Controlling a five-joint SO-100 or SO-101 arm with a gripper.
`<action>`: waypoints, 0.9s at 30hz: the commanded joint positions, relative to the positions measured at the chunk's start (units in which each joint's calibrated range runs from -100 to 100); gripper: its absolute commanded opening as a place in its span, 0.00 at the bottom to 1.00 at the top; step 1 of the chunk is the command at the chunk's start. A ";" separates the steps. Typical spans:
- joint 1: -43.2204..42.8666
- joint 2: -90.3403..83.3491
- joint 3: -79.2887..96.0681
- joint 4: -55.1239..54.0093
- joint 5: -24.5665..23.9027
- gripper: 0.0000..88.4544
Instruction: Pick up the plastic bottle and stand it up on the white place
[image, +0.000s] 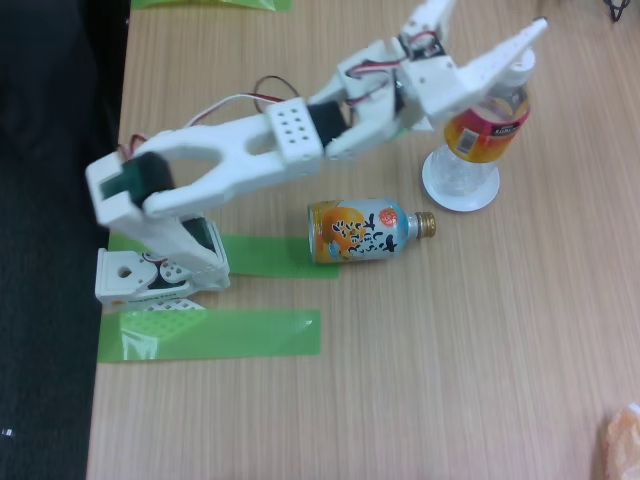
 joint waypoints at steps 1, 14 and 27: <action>0.20 -8.99 -0.86 2.78 -1.90 0.45; 5.23 -32.67 13.36 7.67 -20.06 0.45; 8.94 -67.11 40.61 7.33 -40.94 0.45</action>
